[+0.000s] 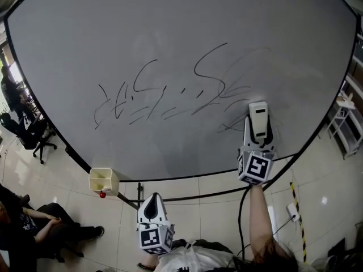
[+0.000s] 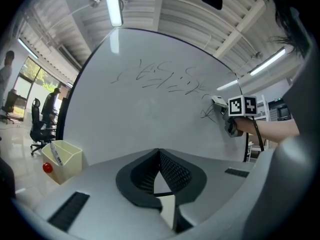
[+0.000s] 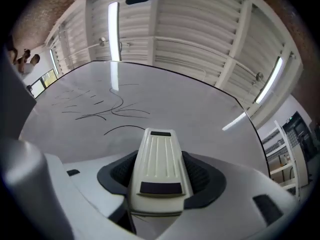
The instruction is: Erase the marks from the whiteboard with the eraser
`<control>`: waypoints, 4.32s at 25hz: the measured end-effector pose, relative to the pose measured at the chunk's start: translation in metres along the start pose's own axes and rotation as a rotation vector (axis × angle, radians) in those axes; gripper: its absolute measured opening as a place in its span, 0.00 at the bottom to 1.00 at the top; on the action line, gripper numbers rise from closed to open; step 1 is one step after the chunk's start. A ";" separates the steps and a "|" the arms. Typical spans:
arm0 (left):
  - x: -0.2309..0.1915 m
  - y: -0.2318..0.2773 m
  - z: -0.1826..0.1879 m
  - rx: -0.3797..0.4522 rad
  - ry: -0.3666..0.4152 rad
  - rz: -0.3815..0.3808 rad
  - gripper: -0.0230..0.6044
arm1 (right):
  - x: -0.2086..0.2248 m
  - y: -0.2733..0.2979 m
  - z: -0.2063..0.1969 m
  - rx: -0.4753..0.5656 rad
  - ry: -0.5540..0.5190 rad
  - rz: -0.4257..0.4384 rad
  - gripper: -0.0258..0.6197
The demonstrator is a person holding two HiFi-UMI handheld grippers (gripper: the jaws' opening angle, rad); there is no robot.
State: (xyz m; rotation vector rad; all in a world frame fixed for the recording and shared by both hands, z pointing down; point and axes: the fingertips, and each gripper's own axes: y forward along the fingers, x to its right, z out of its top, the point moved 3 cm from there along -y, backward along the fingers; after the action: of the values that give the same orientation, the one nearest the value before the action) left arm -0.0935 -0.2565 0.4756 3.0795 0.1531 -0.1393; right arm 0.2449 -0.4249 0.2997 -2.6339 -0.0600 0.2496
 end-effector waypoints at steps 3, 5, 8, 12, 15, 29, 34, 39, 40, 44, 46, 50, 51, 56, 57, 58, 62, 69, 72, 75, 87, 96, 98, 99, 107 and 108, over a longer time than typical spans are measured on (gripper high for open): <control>-0.002 0.001 -0.002 -0.008 -0.001 0.017 0.03 | -0.039 -0.015 -0.005 0.013 -0.069 0.107 0.48; 0.000 0.004 -0.001 -0.009 -0.006 0.019 0.03 | -0.100 -0.039 -0.026 -0.042 -0.226 0.292 0.48; 0.010 0.006 0.000 -0.006 -0.008 0.004 0.03 | -0.150 -0.064 -0.055 -0.063 -0.334 0.440 0.48; 0.019 0.005 -0.001 -0.013 0.004 -0.010 0.03 | -0.065 -0.036 -0.041 -0.054 -0.143 0.246 0.48; 0.022 0.004 -0.004 -0.027 0.009 -0.006 0.03 | 0.026 -0.011 -0.037 -0.077 0.034 0.048 0.48; 0.042 0.012 -0.002 -0.021 -0.015 -0.008 0.03 | -0.071 -0.048 -0.059 -0.075 -0.056 0.331 0.48; 0.043 0.010 -0.005 -0.029 -0.011 0.001 0.03 | 0.080 -0.019 -0.072 -0.126 0.217 -0.024 0.48; 0.046 0.010 -0.008 -0.032 -0.016 0.006 0.03 | 0.032 -0.028 -0.065 -0.096 0.214 0.047 0.48; 0.048 0.012 -0.008 -0.030 -0.019 0.006 0.03 | 0.001 -0.032 -0.060 -0.077 0.175 0.128 0.48; 0.055 0.017 -0.008 -0.026 -0.021 -0.002 0.03 | -0.105 -0.055 -0.054 -0.088 -0.015 0.422 0.48; 0.059 0.017 -0.007 -0.025 -0.019 -0.010 0.03 | -0.102 -0.055 -0.056 -0.081 0.001 0.419 0.48; 0.062 0.017 -0.008 -0.031 -0.018 -0.013 0.03 | -0.005 -0.031 -0.054 -0.079 0.073 0.212 0.48; 0.062 0.016 -0.009 -0.035 -0.016 -0.012 0.03 | 0.027 -0.025 -0.056 -0.081 0.108 0.141 0.48; 0.055 0.011 -0.012 -0.048 -0.011 0.005 0.03 | 0.104 -0.019 -0.072 -0.108 0.338 -0.087 0.48; 0.053 0.012 -0.012 -0.048 -0.014 0.012 0.03 | 0.087 -0.019 -0.067 -0.095 0.313 -0.054 0.48; 0.051 0.012 -0.012 -0.047 -0.020 0.019 0.03 | 0.060 -0.020 -0.061 -0.073 0.272 0.003 0.48; 0.049 0.016 -0.008 -0.035 -0.031 0.022 0.03 | -0.069 -0.042 -0.047 -0.026 -0.004 0.316 0.48; 0.045 0.012 -0.007 -0.035 -0.019 0.024 0.03 | -0.003 -0.046 -0.092 -0.124 0.100 0.121 0.48; 0.037 0.009 -0.008 -0.041 -0.028 0.043 0.03 | 0.062 -0.046 -0.114 -0.178 0.309 -0.099 0.48; 0.033 0.009 -0.008 -0.041 -0.031 0.051 0.03 | 0.040 -0.051 -0.109 -0.183 0.377 -0.093 0.48; 0.036 0.006 -0.008 -0.040 -0.029 0.037 0.03 | 0.025 -0.058 -0.126 -0.204 0.302 -0.024 0.48; 0.032 0.010 -0.010 -0.051 -0.046 0.047 0.03 | 0.073 -0.047 -0.120 -0.173 0.674 -0.231 0.48; 0.042 0.019 -0.012 -0.057 -0.052 0.019 0.03 | 0.026 -0.044 -0.099 -0.158 0.535 -0.043 0.48; 0.048 0.023 -0.013 -0.058 -0.054 0.000 0.03 | 0.005 -0.044 -0.092 -0.142 0.463 0.045 0.48; 0.072 0.031 -0.012 -0.058 -0.049 -0.075 0.03 | 0.132 -0.050 -0.137 -0.211 0.602 -0.254 0.48; 0.069 0.030 -0.012 -0.059 -0.046 -0.067 0.03 | 0.162 -0.055 -0.150 -0.212 0.697 -0.362 0.48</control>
State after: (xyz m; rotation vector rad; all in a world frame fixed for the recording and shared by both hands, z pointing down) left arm -0.0212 -0.2794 0.4825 3.0113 0.2531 -0.2043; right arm 0.4318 -0.4330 0.4286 -2.6981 -0.3341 -0.8291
